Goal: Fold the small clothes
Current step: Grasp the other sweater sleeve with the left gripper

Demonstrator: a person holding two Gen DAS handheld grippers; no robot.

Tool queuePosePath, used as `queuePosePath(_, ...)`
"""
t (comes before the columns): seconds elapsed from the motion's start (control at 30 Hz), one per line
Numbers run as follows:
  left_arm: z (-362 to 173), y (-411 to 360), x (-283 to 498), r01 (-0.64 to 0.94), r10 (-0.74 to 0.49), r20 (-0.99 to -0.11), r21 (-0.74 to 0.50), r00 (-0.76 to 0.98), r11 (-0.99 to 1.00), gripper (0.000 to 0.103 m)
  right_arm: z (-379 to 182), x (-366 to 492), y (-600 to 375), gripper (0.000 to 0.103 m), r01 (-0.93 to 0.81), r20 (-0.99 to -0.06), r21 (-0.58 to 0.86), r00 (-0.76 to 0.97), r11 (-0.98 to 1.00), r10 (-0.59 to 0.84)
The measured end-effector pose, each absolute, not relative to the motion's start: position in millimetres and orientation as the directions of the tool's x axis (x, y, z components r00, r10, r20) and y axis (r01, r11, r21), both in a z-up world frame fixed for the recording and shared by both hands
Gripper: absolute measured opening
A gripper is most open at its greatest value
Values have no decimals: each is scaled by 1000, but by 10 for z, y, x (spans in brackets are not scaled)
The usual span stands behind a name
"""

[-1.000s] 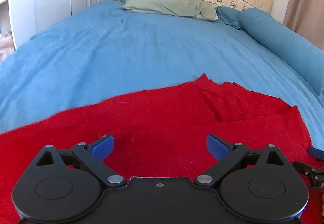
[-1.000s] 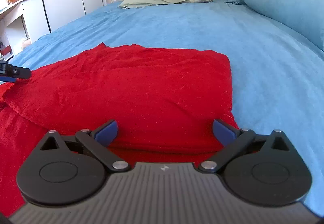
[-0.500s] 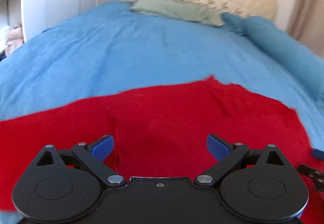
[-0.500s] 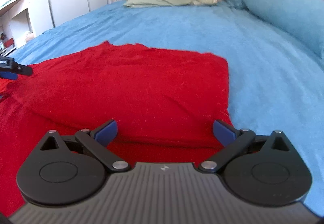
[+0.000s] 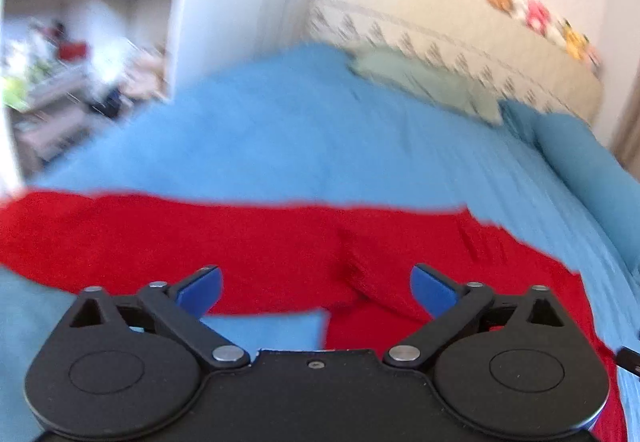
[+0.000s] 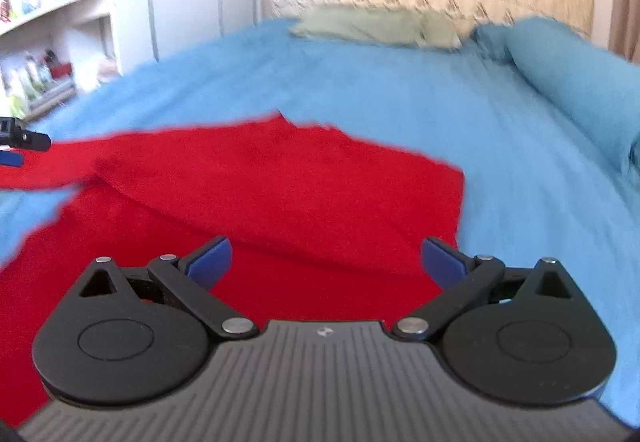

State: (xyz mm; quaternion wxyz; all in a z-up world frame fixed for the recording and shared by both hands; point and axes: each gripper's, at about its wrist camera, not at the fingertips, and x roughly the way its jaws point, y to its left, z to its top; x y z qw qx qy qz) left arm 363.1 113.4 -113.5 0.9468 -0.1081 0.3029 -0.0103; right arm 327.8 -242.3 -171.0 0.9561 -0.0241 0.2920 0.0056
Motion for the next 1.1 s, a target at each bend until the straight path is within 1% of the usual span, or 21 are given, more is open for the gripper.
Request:
queuePosePath(0.07, -979, 1363, 3490, -101, -27, -556, -198, 831, 975, 103, -1477, 3235, -2269, 103, -59, -563, -27, 826, 998, 34)
queuePosePath(0.13, -925, 1634, 3411, -160, 21, -568, -196, 823, 967, 103, -1309, 3199, -2094, 103, -96, -573, -11, 816, 995, 73)
queuePosePath(0.2, -958, 1954, 3329, -229, 71, -578, -205, 813, 952, 103, -1199, 3163, -1900, 103, -141, -579, 1, 807, 990, 116)
queuePosePath(0.27, -1053, 2322, 3259, -303, 112, -577, -245, 809, 921, 103, -1154, 3121, -1726, 103, -177, -577, 12, 803, 984, 151)
queuePosePath(0.33, -1180, 2634, 3210, -354, 129, -573, -302, 810, 885, 103, -1182, 3106, -1536, 103, -204, -588, 16, 790, 979, 174)
queuePosePath(0.43, -1427, 3071, 3217, -407, 106, -587, -408, 802, 817, 102, -1328, 3137, -1260, 103, -210, -611, 17, 771, 978, 176)
queuePosePath(0.53, -1608, 3371, 3334, -430, 86, -592, -470, 802, 771, 97, -1546, 3217, -1047, 103, -185, -635, 42, 754, 982, 169)
queuePosePath(0.6, -1711, 3494, 3412, -437, 85, -596, -477, 799, 763, 89, -1672, 3267, -938, 103, -165, -648, 73, 742, 984, 173)
queuePosePath(0.67, -1790, 3586, 3502, -448, 94, -600, -474, 794, 758, 84, -1763, 3305, -821, 103, -152, -657, 91, 733, 984, 175)
queuePosePath(0.73, -1874, 3678, 3569, -453, 101, -598, -476, 795, 754, 79, -1832, 3340, -758, 103, -156, -658, 78, 734, 985, 168)
queuePosePath(0.8, -1917, 3734, 3602, -450, 106, -585, -481, 804, 752, 71, -1899, 3370, -685, 103, -154, -659, 50, 738, 987, 148)
queuePosePath(0.83, -1929, 3758, 3628, -451, 113, -584, -475, 804, 756, 68, -1932, 3398, -661, 103, -152, -662, 41, 736, 988, 141)
queuePosePath(0.9, -1936, 3796, 3681, -460, 134, -592, -444, 795, 769, 54, -1997, 3457, -636, 103, -141, -670, 39, 731, 989, 130)
queuePosePath(0.93, -1935, 3810, 3709, -465, 143, -594, -432, 791, 773, 50, -2029, 3483, -627, 103, -135, -675, 42, 726, 990, 128)
queuePosePath(0.97, -1932, 3828, 3729, -474, 156, -601, -417, 784, 776, 40, -2055, 3510, -620, 103, -131, -680, 48, 722, 990, 128)
queuePosePath(1.0, -1935, 3843, 3741, -483, 167, -606, -406, 778, 776, 26, -2076, 3536, -612, 103, -127, -684, 53, 718, 990, 129)
queuePosePath(1.07, -1933, 3871, 3752, -500, 183, -616, -392, 766, 772, 9, -2106, 3557, -600, 103, -123, -688, 60, 714, 991, 130)
queuePosePath(1.1, -1934, 3883, 3760, -497, 178, -617, -394, 767, 773, 5, -2105, 3560, -606, 103, -122, -689, 61, 713, 991, 131)
